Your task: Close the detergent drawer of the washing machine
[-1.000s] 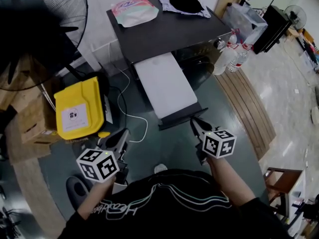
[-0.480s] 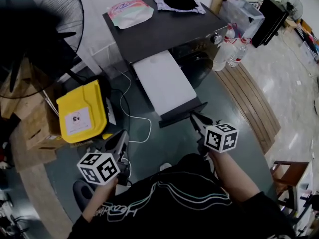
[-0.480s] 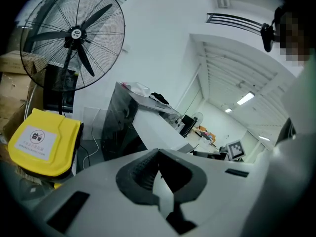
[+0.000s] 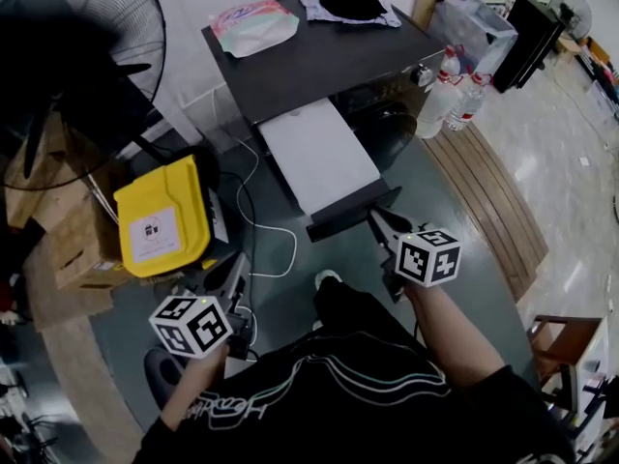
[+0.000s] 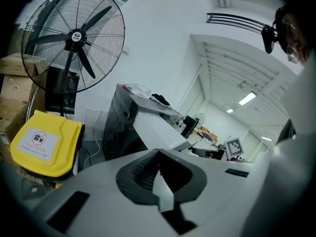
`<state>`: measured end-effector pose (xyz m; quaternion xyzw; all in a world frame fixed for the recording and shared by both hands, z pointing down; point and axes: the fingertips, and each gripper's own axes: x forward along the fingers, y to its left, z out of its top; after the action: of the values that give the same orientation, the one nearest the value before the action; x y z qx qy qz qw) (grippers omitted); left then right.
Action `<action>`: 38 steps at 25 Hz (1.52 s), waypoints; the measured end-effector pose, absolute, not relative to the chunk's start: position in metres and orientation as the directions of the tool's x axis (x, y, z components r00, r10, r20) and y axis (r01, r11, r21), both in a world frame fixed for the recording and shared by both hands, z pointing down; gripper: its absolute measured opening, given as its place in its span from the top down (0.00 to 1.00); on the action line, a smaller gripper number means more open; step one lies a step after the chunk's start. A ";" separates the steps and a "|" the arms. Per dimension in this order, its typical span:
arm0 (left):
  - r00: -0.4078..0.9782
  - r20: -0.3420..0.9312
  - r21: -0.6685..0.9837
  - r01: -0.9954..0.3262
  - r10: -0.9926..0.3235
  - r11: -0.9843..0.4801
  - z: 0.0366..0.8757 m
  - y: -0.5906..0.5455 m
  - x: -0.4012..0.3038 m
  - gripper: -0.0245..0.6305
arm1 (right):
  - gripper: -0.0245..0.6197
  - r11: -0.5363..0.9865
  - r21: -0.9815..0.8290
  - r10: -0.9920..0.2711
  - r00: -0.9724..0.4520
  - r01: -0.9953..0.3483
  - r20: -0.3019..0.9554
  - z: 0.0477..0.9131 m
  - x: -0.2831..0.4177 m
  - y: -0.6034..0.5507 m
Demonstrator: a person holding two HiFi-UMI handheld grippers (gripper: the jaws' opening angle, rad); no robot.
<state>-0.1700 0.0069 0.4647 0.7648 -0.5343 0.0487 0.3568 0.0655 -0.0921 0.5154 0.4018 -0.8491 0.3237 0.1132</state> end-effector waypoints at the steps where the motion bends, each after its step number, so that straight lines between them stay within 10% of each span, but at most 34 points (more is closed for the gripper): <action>1: 0.420 0.455 0.492 -0.854 -0.785 -0.171 0.463 0.005 -0.171 0.93 | 0.92 0.469 -0.457 -0.606 -0.652 -0.756 0.456 0.515 0.064 -0.095; 38: 0.330 0.469 0.525 -0.850 -0.819 -0.041 0.462 -0.048 -0.203 0.93 | 0.92 0.528 -0.498 -0.495 -0.725 -0.688 0.479 0.516 0.017 -0.171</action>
<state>-0.2030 -0.0476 0.4623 0.7212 -0.5786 0.0202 0.3803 0.0173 -0.1711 0.5159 0.3428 -0.8626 0.3444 0.1407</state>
